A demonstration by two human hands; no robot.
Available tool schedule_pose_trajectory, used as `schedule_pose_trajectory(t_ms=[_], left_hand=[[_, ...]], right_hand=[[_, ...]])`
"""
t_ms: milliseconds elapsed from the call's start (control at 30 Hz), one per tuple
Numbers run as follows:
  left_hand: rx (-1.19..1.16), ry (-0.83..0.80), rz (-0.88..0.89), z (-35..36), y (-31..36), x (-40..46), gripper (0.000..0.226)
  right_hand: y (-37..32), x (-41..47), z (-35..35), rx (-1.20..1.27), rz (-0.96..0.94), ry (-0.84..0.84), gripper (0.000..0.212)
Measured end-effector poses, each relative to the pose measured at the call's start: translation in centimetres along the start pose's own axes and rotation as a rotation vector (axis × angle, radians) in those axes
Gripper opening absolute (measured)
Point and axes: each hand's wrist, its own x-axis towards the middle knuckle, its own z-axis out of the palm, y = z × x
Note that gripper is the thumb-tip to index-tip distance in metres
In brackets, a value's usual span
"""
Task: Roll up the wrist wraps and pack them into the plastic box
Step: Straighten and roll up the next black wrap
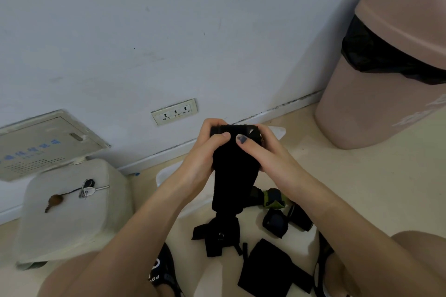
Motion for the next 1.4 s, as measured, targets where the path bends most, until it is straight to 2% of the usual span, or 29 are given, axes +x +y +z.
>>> schedule_pose_trajectory(t_ms=[67,233,300,367,433,633,800,933,1033,1133,1233,1400], left_hand=[[0.047,-0.014,0.035,-0.1,-0.2,-0.1,0.021],[0.057,0.018,0.012,0.2,-0.7,-0.1,0.022],[0.090,0.031,-0.024,0.2,-0.8,0.0,0.032],[0.142,0.022,-0.049,0.3,-0.9,0.0,0.047],[0.160,0.025,-0.059,0.4,-0.9,0.0,0.052],[0.059,0.031,-0.047,0.3,-0.6,0.0,0.030],[0.090,0.023,0.046,0.0,-0.4,0.1,0.027],[0.089,0.035,0.056,0.3,-0.8,-0.1,0.028],[0.099,0.013,0.027,0.4,-1.0,0.0,0.028],[0.103,0.010,-0.027,0.6,-1.1,-0.1,0.044],[0.046,0.035,-0.023,0.6,-0.9,0.1,0.032],[0.037,0.012,0.028,0.1,-0.4,0.1,0.026]], right_hand=[[0.0,0.1,0.2,-0.035,-0.001,0.012,0.046],[0.1,0.0,0.7,-0.059,-0.085,0.107,0.019],[0.0,-0.1,0.8,-0.055,-0.110,0.124,0.015],[-0.1,-0.2,0.8,-0.070,-0.131,0.121,0.015],[-0.1,-0.3,0.7,-0.062,-0.140,0.101,0.016],[0.1,-0.1,0.2,-0.019,-0.120,0.018,0.022],[0.2,0.3,0.0,0.023,0.030,-0.011,0.047],[0.1,0.1,0.5,-0.022,-0.016,0.080,0.028],[0.2,0.0,0.4,0.002,-0.057,0.121,0.022],[0.1,0.1,0.3,0.011,-0.093,0.099,0.020],[0.1,0.1,0.1,0.052,-0.087,0.060,0.022],[0.0,0.5,-0.2,0.090,-0.011,0.028,0.024]])
